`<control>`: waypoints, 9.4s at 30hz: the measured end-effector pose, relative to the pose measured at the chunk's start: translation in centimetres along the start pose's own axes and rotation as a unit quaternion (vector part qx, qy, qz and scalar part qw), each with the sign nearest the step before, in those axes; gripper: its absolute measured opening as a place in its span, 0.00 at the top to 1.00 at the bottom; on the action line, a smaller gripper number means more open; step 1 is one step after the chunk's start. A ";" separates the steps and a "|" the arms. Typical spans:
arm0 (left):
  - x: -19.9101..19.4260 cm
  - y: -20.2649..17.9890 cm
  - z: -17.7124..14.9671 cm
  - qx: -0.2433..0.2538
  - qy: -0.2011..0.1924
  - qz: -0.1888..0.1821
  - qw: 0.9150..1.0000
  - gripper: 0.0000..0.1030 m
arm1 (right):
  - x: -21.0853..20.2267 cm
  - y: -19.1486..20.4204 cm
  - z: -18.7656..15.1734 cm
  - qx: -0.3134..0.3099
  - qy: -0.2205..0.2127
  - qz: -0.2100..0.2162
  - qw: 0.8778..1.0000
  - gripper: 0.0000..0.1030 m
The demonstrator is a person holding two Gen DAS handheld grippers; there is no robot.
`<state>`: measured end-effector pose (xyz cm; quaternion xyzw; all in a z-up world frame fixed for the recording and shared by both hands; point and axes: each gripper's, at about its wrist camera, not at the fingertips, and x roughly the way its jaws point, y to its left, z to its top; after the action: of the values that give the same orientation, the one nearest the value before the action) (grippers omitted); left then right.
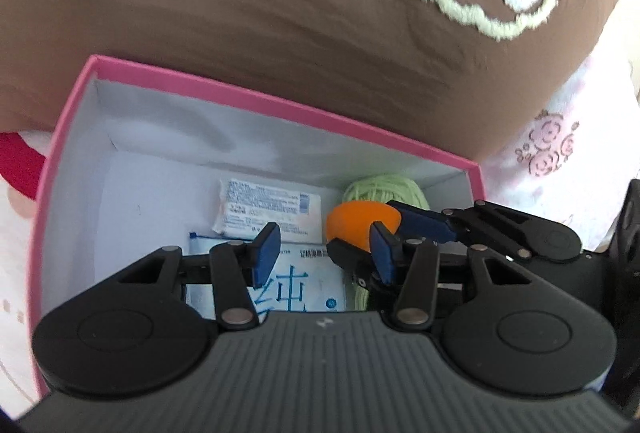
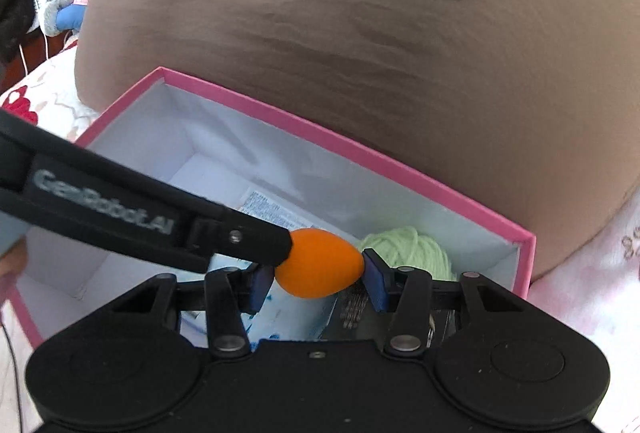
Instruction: Organize objects
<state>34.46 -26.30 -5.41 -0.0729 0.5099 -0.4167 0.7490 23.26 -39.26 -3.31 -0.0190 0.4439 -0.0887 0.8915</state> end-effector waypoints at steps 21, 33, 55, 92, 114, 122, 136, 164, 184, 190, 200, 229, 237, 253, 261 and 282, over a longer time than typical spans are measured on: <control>-3.7 -0.2 -2.0 0.038 -0.024 0.024 0.999 0.53 | -2.9 0.6 -1.8 -0.016 -0.021 -0.052 0.998 0.30; -7.5 -1.2 -5.1 0.060 -0.022 0.049 0.997 0.53 | -9.7 2.6 -5.0 0.023 -0.073 -0.005 0.997 0.30; -15.6 -5.1 -9.6 0.085 -0.033 0.057 0.994 0.49 | -18.5 6.6 -7.4 0.018 -0.095 0.000 0.995 0.27; -22.3 -7.5 -17.2 0.158 0.002 0.067 0.985 0.05 | -24.5 11.1 -11.9 -0.022 -0.070 0.008 0.997 0.04; -23.1 -6.0 -18.2 0.155 0.013 0.072 0.985 0.05 | -25.1 12.6 -14.1 -0.018 -0.044 0.043 0.998 0.04; -23.0 -4.4 -18.8 0.136 0.019 0.070 0.988 0.05 | -24.5 13.6 -15.1 -0.022 -0.031 0.042 0.998 0.04; -21.0 -1.4 -19.7 0.106 0.010 0.074 0.992 0.05 | -22.8 15.0 -14.9 0.000 -0.033 0.074 0.997 0.04; -15.2 3.4 -21.4 0.074 0.002 0.022 0.997 0.11 | -14.7 17.8 -17.5 -0.034 -0.047 0.068 0.996 0.06; -10.5 5.5 -21.7 0.062 0.010 0.008 0.998 0.32 | -8.6 15.0 -17.1 0.023 0.009 0.083 0.996 0.06; -9.3 5.9 -21.6 0.056 0.016 0.006 0.998 0.32 | -7.3 14.4 -17.1 0.057 0.016 0.096 0.994 0.06; -8.2 6.2 -21.0 0.050 0.020 -0.008 0.999 0.54 | -6.5 14.8 -16.6 0.046 0.019 0.094 0.994 0.06; -5.5 7.0 -20.0 0.001 0.026 -0.002 1.000 0.51 | -3.4 14.0 -16.5 0.110 0.023 0.108 0.988 0.06; -4.8 6.1 -20.2 -0.015 0.033 0.009 0.999 0.49 | -2.2 13.6 -16.3 0.144 0.019 0.093 0.985 0.02; -4.8 6.7 -19.9 -0.016 0.018 0.004 1.000 0.46 | -2.1 14.3 -16.7 0.141 0.000 0.045 0.989 0.02; -6.6 6.9 -20.4 -0.010 -0.002 -0.021 1.000 0.57 | -3.5 13.3 -17.0 0.143 -0.012 0.074 0.987 0.07; -10.9 3.4 -23.8 0.017 -0.003 -0.012 1.000 0.54 | -7.3 13.8 -19.9 0.150 -0.011 0.104 0.983 0.07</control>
<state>15.23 -9.04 -10.75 -0.0676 0.4998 -0.4341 0.7464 5.11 -23.48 -11.11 0.1603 0.4154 -0.0609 0.8933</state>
